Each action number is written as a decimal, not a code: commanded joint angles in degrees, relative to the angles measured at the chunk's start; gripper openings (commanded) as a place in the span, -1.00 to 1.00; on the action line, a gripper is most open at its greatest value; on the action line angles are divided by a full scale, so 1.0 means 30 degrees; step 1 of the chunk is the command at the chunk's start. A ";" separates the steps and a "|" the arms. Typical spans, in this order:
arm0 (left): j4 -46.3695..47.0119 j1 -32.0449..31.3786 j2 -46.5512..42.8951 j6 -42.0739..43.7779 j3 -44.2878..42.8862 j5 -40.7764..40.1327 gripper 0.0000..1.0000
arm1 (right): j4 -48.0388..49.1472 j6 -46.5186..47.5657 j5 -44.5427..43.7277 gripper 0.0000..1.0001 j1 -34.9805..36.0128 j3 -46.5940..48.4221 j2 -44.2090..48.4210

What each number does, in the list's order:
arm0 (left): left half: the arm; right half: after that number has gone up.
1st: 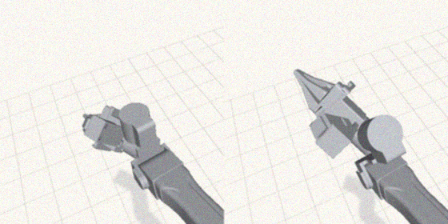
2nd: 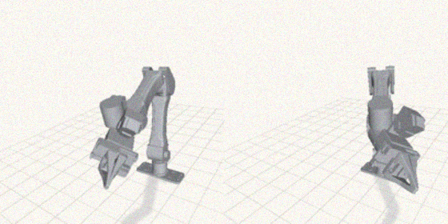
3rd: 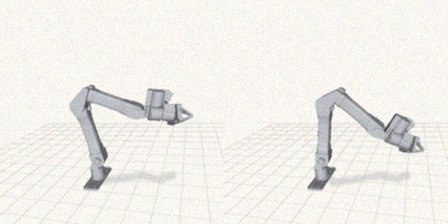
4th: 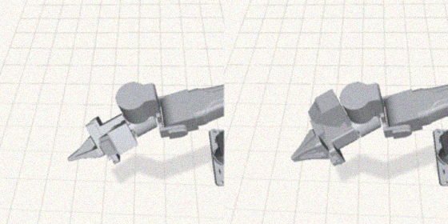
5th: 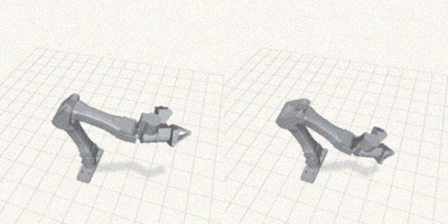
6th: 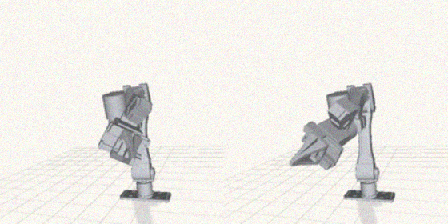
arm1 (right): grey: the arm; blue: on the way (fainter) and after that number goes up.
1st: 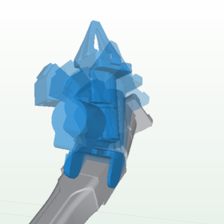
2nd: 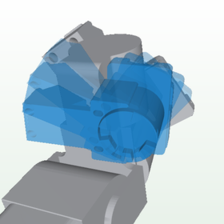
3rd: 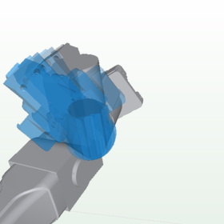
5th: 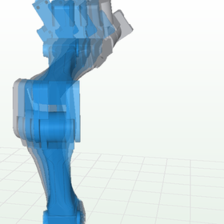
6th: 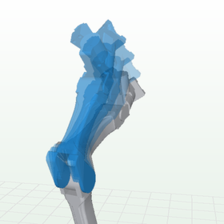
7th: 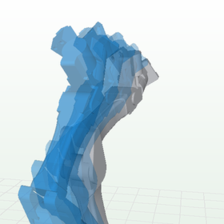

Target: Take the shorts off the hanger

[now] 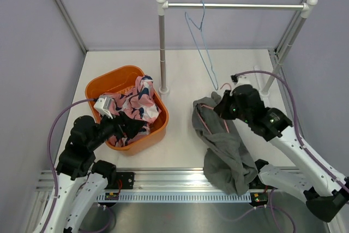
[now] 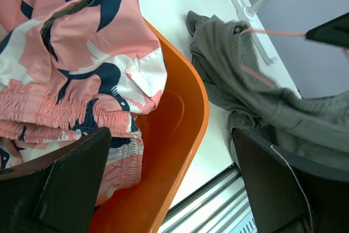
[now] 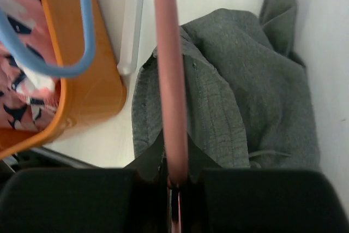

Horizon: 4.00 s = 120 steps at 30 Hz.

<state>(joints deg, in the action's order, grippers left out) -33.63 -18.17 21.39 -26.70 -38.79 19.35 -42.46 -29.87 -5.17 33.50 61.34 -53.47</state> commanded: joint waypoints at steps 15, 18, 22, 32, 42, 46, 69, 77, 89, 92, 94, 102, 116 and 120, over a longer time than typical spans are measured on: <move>0.2596 -0.9751 0.3969 -0.1618 -0.1421 -0.4858 0.93 | -0.2689 -0.6830 -1.5674 -1.00 1.6630 0.4157 -0.2298; 0.2157 -1.3767 0.6400 -0.1735 -0.3001 -1.0337 0.97 | -0.4535 -0.7358 -1.6936 -1.00 1.7105 0.5916 -0.3677; 0.2127 -1.6465 0.9009 -0.2114 -0.4705 -1.4823 0.98 | -0.4540 -0.7125 -1.7028 -1.00 1.7486 0.6330 -0.3885; 0.0955 -1.7555 1.3786 -0.2058 -0.8104 -1.9545 0.98 | -0.4831 -0.7241 -1.7144 -1.00 1.8072 0.6154 -0.2861; 0.1218 -1.7497 1.5634 -0.1299 -0.9599 -2.0660 -0.29 | -0.5506 -0.7095 -1.7437 -1.00 1.8220 0.6272 -0.1777; 0.0753 -1.6883 1.6804 -0.0594 -1.1267 -2.0134 -1.00 | -0.5213 -0.6657 -1.7203 -1.00 1.8278 0.6154 -0.1366; 0.0747 -1.1869 2.0852 -0.0182 -1.3560 -1.5681 -1.00 | -0.6706 -0.6509 -1.8256 -1.00 1.8747 0.6388 0.0276; 0.2447 -1.8300 1.8566 0.2007 -1.2384 -1.4946 -1.00 | -0.5772 -0.5078 -2.0071 -1.00 1.8747 0.6418 -0.0426; 0.2511 -2.6021 1.7100 0.4067 -1.2763 -1.7551 -1.00 | -0.0268 0.1711 -1.9695 -1.00 1.5705 0.7060 -0.0136; 0.1721 -2.6022 1.6750 0.4065 -1.3086 -1.9162 -1.00 | 0.0646 0.3240 -1.9575 -1.00 1.5320 0.8344 -0.0425; 0.1105 -2.5964 1.6631 0.4007 -1.3846 -2.1145 -1.00 | 0.0356 0.3597 -1.9343 -1.00 1.5290 0.9255 -0.0690; 0.0129 -2.4469 1.4643 0.6166 -1.8560 -2.5053 -1.00 | -0.0320 0.2896 -1.6998 -1.00 1.5290 1.0579 0.0215; 1.8850 -2.4469 1.5900 2.8554 -2.9963 -2.4441 -1.00 | -0.2693 0.1636 -1.7085 -1.00 1.5290 1.0959 -0.0104; 2.0521 -2.4469 1.4151 2.9261 -2.6751 -2.4849 -1.00 | -0.2811 0.1489 -1.7086 -1.00 1.5319 1.0609 0.0040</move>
<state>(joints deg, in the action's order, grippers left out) 20.27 -91.55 64.55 52.47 -125.32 -56.31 -50.50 -24.27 -56.27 79.75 92.47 -53.58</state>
